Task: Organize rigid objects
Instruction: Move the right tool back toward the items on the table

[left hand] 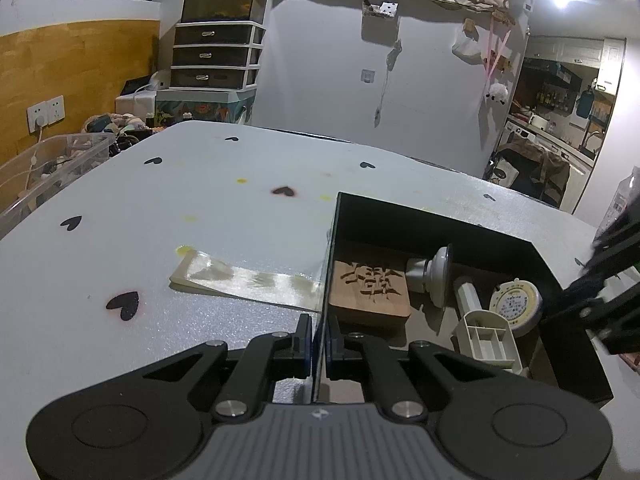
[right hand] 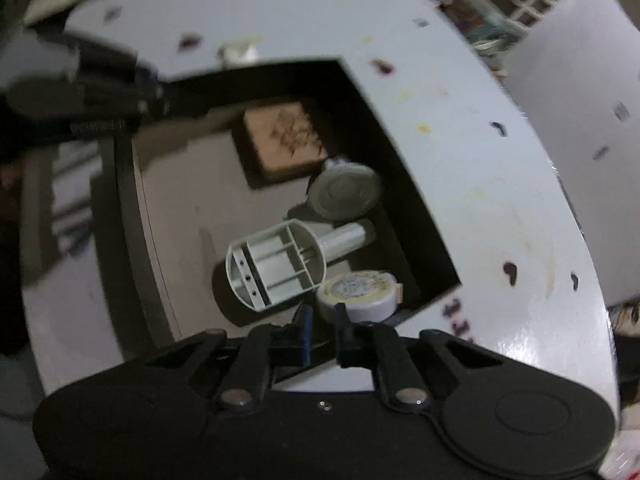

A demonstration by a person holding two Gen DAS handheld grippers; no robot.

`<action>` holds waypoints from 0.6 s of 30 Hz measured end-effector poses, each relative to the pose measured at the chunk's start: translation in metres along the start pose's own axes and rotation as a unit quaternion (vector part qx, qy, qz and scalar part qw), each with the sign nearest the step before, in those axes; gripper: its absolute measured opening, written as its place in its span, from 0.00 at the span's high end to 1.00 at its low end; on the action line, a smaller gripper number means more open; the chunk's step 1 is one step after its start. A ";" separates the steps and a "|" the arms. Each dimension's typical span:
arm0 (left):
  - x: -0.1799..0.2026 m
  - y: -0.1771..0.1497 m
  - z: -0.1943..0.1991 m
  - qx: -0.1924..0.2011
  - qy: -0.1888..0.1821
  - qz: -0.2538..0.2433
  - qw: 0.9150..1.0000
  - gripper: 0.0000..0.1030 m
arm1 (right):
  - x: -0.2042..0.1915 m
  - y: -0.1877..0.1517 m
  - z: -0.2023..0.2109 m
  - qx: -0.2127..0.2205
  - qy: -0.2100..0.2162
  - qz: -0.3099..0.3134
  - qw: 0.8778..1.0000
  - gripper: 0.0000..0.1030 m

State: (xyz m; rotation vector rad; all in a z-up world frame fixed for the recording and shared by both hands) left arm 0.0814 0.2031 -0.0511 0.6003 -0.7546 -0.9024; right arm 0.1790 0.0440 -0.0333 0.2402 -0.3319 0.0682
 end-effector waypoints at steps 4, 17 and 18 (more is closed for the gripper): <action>0.000 0.000 -0.001 -0.001 -0.002 0.002 1.000 0.94 | 0.006 0.009 -0.019 -0.045 -0.018 0.024 0.999 0.90; -0.001 0.001 -0.003 -0.006 -0.008 -0.001 1.000 0.94 | 0.023 0.009 0.011 0.025 -0.009 -0.050 0.998 0.77; -0.001 0.001 -0.003 -0.006 -0.008 0.000 1.000 0.94 | 0.022 0.008 0.016 0.033 -0.010 -0.054 0.998 0.75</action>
Point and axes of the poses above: each gripper's, at about its wrist camera, not at the fingertips, and z roughly against the way its jaws point, x to its right, y to its top, the point moved 5 cm from there along -z, roughly the way its jaws point, and after that the axes turned 13 degrees about z, right-handed, at the moved point
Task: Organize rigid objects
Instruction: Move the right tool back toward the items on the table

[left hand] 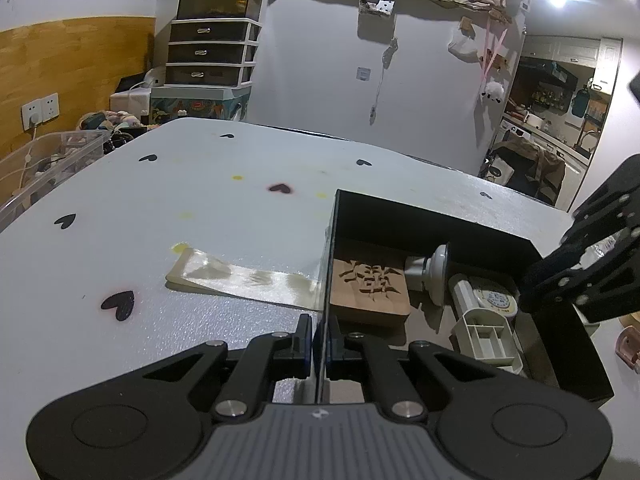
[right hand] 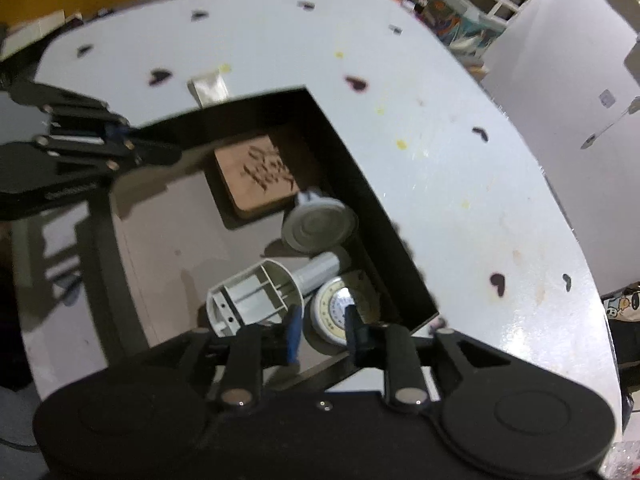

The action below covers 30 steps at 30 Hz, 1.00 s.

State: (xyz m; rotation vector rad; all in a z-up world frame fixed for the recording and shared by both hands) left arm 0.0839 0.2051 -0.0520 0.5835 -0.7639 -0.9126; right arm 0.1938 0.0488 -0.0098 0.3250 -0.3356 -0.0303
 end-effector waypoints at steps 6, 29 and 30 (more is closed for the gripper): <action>0.000 0.000 0.000 0.000 -0.001 0.001 1.000 0.94 | 0.000 -0.010 0.027 0.044 -0.024 -0.037 0.998 0.44; 0.004 -0.002 0.009 0.004 0.009 -0.012 1.000 0.94 | 0.035 -0.110 0.074 0.205 -0.130 -0.309 0.920 0.09; 0.004 -0.002 0.010 0.004 0.011 -0.013 1.000 0.94 | 0.035 -0.118 0.072 0.201 -0.144 -0.324 0.913 0.10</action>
Point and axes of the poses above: each gripper's, at about its wrist camera, not at the fingertips, and z roughly against the way its jaws point, x to its right, y to its top, the point moved 5 cm from there along -z, roughly the way its jaws point, and after that the axes turned 13 degrees about z, right-handed, at the moved point
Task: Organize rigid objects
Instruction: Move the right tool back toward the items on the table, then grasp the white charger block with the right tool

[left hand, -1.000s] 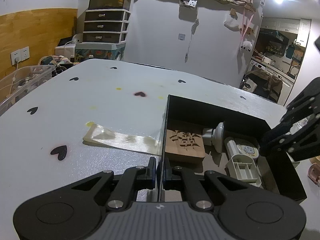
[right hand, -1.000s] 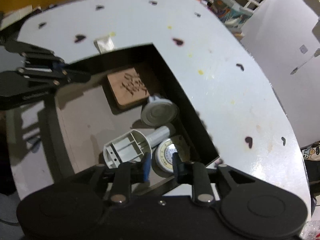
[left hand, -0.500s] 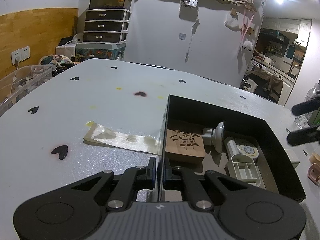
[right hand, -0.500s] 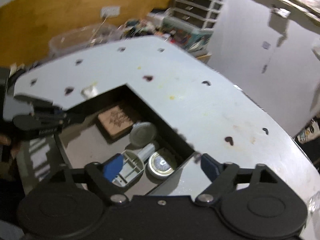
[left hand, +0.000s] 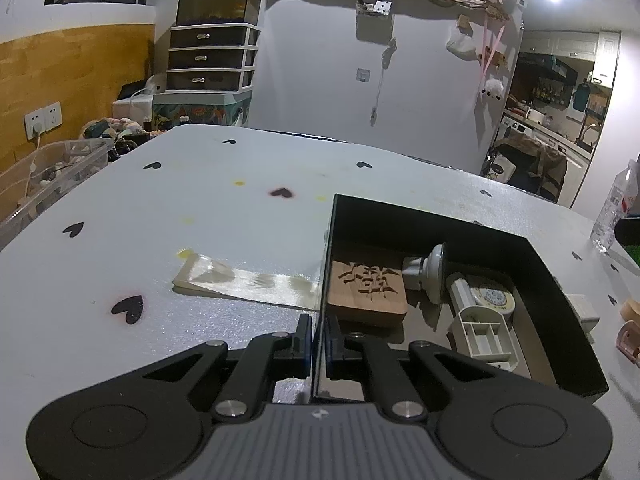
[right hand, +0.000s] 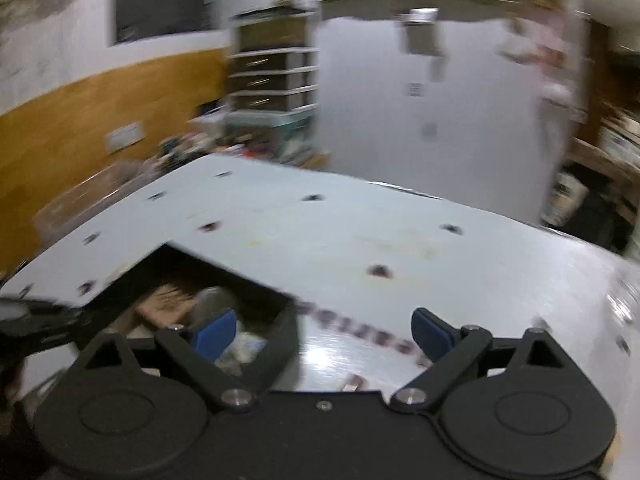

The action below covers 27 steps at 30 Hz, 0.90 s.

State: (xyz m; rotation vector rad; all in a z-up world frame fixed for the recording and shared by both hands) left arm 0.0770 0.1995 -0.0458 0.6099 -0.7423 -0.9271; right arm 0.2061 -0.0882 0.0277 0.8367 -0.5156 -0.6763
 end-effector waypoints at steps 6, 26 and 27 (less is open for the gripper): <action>0.002 -0.001 0.003 0.000 0.011 -0.005 1.000 0.94 | 0.016 -0.033 -0.003 -0.007 -0.029 -0.045 0.999 0.12; 0.006 -0.004 0.024 0.012 0.023 -0.018 0.999 0.96 | 0.033 -0.084 -0.069 -0.092 -0.044 -0.092 0.991 0.31; 0.006 -0.004 0.025 0.012 0.022 -0.016 1.000 0.96 | 0.033 -0.085 -0.071 -0.096 -0.048 -0.093 0.990 0.34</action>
Point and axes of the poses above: each gripper's, at about its wrist camera, not at the fingertips, and z roughly against the way its jaws point, x to its right, y to its top, the point moved 5 cm from there along -z, roughly the way its jaws point, and after that the axes turned 13 degrees about z, right-handed, at the moved point
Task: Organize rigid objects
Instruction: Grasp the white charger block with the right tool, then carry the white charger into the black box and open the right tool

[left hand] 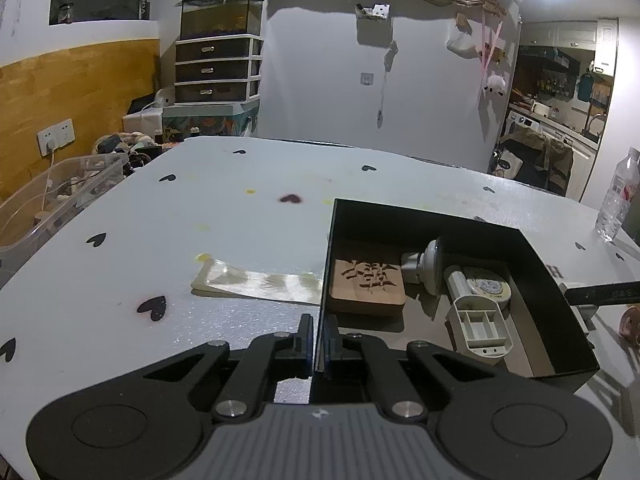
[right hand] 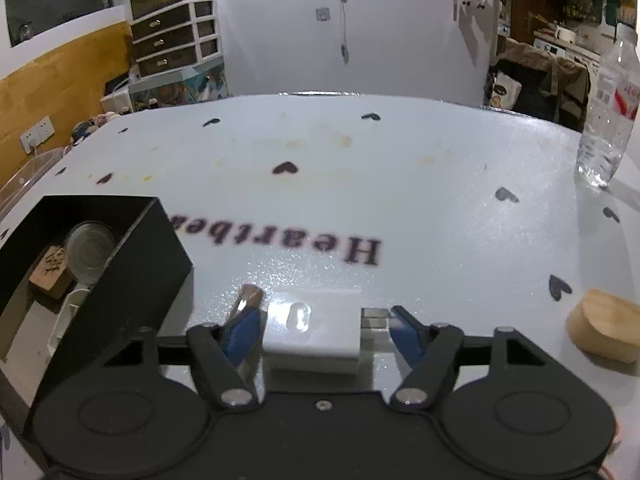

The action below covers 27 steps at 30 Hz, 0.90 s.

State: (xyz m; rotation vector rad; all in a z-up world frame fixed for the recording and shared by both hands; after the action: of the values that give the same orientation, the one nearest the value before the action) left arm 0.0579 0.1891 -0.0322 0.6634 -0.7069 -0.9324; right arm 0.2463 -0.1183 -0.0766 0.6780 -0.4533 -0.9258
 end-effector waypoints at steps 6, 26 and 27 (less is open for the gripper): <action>0.000 0.000 -0.002 -0.001 0.001 0.004 1.000 0.96 | 0.003 -0.002 0.000 0.004 0.005 -0.005 1.000 0.35; -0.004 0.004 -0.007 0.001 -0.003 0.004 1.000 0.94 | -0.003 0.003 0.026 0.026 0.029 -0.006 0.999 0.51; -0.003 0.004 -0.007 0.001 -0.004 0.003 1.000 0.94 | -0.005 0.006 0.032 0.032 0.034 -0.004 0.999 0.51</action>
State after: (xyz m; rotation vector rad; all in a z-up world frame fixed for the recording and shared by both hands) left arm 0.0636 0.1952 -0.0338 0.6607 -0.7162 -0.9295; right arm 0.2269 -0.1218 -0.0502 0.7689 -0.4216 -0.8961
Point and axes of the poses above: each gripper's, at about its wrist camera, not at the fingertips, and z roughly against the way its jaws point, x to its right, y to its top, the point moved 5 cm from there along -z, roughly the way its jaws point, and after that the axes turned 13 degrees about z, right-handed, at the moved point
